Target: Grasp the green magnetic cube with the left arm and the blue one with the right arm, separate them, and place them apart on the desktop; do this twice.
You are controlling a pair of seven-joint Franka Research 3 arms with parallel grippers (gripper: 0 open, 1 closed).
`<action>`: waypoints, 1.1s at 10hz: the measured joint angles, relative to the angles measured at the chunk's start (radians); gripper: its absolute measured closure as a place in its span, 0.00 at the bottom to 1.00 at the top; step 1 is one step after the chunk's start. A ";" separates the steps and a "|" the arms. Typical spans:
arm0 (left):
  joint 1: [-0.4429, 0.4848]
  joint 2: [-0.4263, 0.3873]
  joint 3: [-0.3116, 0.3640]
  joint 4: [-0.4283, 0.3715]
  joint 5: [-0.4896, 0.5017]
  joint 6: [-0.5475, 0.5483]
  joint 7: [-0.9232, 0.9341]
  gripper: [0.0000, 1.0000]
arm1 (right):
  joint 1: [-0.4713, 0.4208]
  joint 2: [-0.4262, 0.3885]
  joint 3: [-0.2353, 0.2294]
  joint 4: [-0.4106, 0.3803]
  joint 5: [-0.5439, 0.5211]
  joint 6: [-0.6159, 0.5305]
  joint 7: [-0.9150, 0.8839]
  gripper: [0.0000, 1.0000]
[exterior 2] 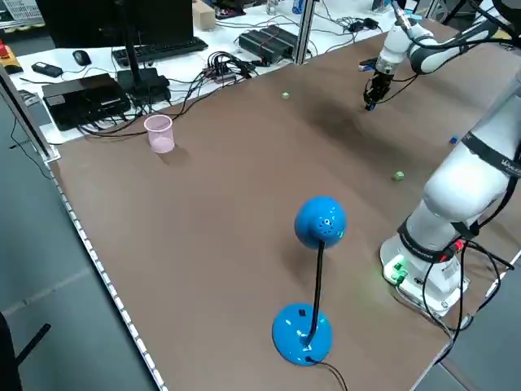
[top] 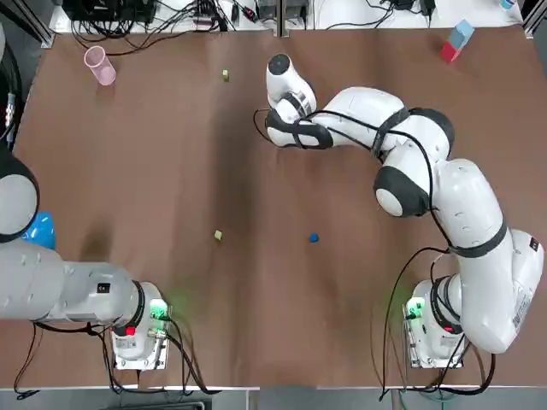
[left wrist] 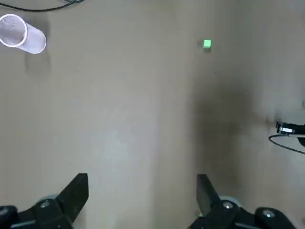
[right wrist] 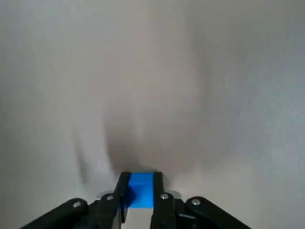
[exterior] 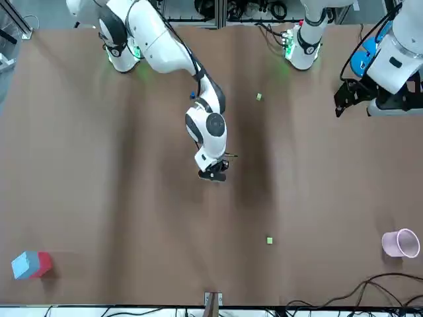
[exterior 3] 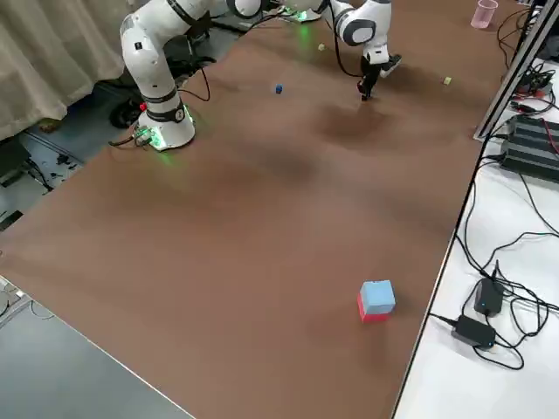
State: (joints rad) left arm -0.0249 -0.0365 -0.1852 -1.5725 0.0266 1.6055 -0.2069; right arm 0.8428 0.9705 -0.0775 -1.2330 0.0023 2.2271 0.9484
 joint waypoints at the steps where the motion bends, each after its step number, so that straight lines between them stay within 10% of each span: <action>1: 0.000 0.000 -0.001 0.000 0.000 0.000 0.000 0.00 | -0.006 0.000 -0.004 0.002 -0.001 0.000 0.000 0.77; 11: 0.000 0.000 -0.006 0.001 0.000 0.000 0.000 0.00 | -0.187 0.133 -0.033 0.346 -0.004 -0.030 -0.250 0.77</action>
State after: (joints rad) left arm -0.0252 -0.0365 -0.1911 -1.5715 0.0266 1.6055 -0.2069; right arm 0.6559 1.1033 -0.1106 -0.8872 -0.0015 2.1967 0.6988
